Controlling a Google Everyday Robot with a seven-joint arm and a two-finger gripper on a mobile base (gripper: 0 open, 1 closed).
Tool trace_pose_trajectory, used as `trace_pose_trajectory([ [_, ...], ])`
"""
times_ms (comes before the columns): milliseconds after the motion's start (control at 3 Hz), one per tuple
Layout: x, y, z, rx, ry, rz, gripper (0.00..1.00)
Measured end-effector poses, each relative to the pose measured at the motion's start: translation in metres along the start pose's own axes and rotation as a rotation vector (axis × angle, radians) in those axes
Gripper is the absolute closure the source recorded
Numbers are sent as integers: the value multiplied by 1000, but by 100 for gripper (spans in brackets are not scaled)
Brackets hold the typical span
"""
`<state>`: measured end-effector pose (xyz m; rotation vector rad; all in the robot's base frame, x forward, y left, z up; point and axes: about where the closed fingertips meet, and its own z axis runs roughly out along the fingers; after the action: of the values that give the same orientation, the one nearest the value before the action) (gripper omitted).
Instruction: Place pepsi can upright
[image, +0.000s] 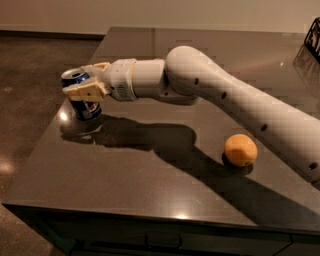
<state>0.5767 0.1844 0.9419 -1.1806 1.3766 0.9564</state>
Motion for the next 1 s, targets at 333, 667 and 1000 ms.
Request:
trace_pose_trajectory([
  [333, 4, -3, 3, 26, -8, 4, 85],
  [667, 9, -4, 9, 42, -17, -2, 62],
  [1000, 12, -4, 12, 45, -20, -12, 39],
])
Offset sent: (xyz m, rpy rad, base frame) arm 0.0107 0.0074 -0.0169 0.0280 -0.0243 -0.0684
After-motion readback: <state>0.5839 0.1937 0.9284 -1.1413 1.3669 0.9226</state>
